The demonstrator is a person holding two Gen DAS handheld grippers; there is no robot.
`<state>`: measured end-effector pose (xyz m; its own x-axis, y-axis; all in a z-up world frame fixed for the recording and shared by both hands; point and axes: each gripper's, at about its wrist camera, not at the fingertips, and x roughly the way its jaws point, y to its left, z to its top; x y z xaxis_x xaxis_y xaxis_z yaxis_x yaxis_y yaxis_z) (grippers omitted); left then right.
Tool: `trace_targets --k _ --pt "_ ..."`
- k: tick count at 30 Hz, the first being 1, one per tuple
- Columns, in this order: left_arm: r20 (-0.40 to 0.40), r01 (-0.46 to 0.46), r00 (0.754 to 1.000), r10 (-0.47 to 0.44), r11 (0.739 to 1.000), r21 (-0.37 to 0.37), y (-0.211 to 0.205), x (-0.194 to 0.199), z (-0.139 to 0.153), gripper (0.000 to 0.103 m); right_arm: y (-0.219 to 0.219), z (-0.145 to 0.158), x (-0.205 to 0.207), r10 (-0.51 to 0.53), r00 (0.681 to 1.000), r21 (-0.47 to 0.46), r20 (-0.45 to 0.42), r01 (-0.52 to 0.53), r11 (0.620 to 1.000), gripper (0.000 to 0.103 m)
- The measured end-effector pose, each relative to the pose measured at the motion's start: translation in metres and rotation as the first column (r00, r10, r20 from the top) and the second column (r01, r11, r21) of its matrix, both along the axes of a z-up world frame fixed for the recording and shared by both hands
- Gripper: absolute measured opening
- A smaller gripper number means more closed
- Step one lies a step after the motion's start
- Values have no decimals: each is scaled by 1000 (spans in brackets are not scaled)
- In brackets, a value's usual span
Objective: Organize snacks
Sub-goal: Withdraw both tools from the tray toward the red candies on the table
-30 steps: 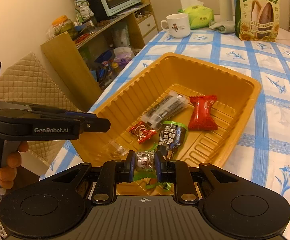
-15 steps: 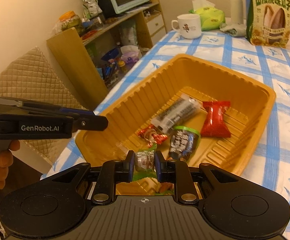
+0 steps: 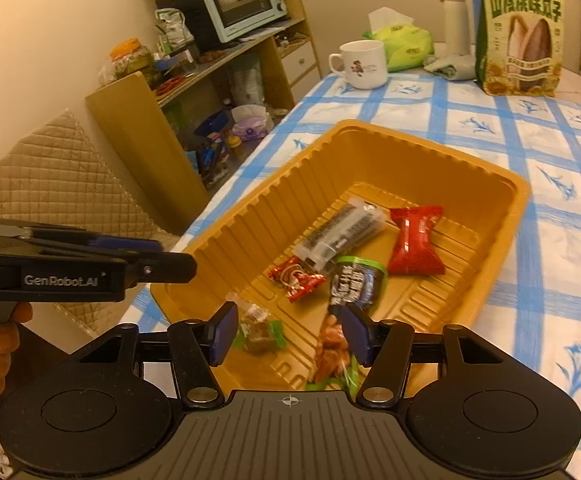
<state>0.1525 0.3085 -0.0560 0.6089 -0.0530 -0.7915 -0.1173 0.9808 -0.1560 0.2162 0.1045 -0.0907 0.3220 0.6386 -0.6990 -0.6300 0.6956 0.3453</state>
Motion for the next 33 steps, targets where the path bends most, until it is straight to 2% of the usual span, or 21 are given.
trace_targets --k 14,24,33 --pt "6 22 1000 -23 1000 21 -42 -34 20 61 -55 24 -20 -43 999 51 1 43 998 78" --pt "6 28 1000 -28 999 27 -89 -53 28 61 -107 39 -42 -52 999 78 6 51 996 83" --pt "-8 55 998 -55 998 21 -142 -66 27 61 -163 38 -55 -80 997 77 -17 82 994 84"
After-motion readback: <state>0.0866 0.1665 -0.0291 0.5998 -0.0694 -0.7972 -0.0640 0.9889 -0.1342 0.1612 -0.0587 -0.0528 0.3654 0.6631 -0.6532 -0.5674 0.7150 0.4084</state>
